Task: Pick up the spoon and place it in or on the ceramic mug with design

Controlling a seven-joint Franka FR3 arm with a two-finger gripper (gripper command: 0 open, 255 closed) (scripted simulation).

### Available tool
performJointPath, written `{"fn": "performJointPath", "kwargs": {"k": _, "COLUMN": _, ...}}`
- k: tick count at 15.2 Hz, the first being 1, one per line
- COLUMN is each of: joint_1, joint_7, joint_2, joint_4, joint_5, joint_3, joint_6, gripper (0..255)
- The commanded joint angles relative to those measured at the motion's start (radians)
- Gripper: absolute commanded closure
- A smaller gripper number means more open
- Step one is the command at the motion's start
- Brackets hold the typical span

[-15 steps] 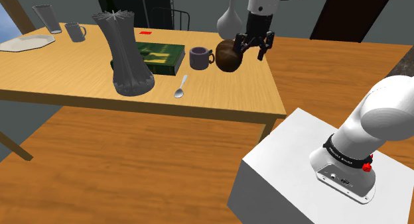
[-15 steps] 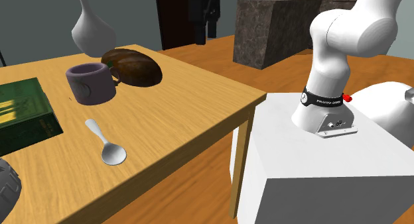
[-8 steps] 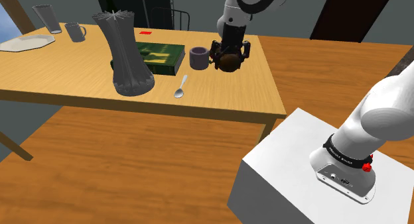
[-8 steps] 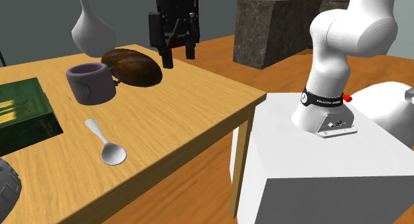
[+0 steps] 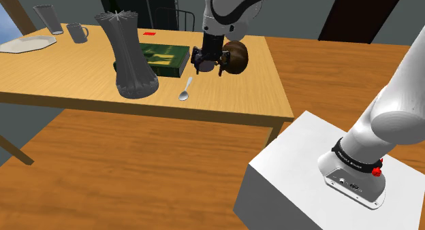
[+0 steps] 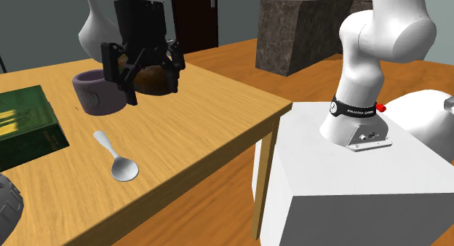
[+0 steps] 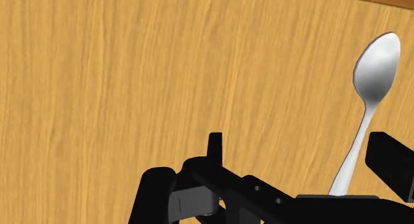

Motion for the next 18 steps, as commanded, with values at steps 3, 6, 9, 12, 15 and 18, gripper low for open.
{"fn": "performJointPath", "kwargs": {"k": 3, "joint_1": 0.021, "joint_7": 0.101, "joint_2": 0.159, "joint_4": 0.156, "joint_5": -0.012, "joint_3": -0.003, "joint_6": 0.017, "gripper": 0}}
{"fn": "performJointPath", "kwargs": {"k": 6, "joint_1": 0.04, "joint_7": 0.168, "joint_2": 0.279, "joint_4": 0.288, "joint_5": -0.019, "joint_3": -0.012, "joint_6": 0.016, "gripper": 0}}
{"fn": "performJointPath", "kwargs": {"k": 9, "joint_1": 0.051, "joint_7": 0.188, "joint_2": 0.329, "joint_4": 0.324, "joint_5": -0.022, "joint_3": -0.016, "joint_6": 0.034, "gripper": 0}}
{"fn": "performJointPath", "kwargs": {"k": 12, "joint_1": 0.056, "joint_7": 0.19, "joint_2": 0.349, "joint_4": 0.314, "joint_5": -0.025, "joint_3": -0.017, "joint_6": 0.065, "gripper": 0}}
{"fn": "performJointPath", "kwargs": {"k": 15, "joint_1": 0.061, "joint_7": 0.192, "joint_2": 0.368, "joint_4": 0.307, "joint_5": -0.027, "joint_3": -0.017, "joint_6": 0.091, "gripper": 0}}
{"fn": "performJointPath", "kwargs": {"k": 18, "joint_1": 0.061, "joint_7": 0.192, "joint_2": 0.368, "joint_4": 0.307, "joint_5": -0.027, "joint_3": -0.018, "joint_6": 0.091, "gripper": 0}}
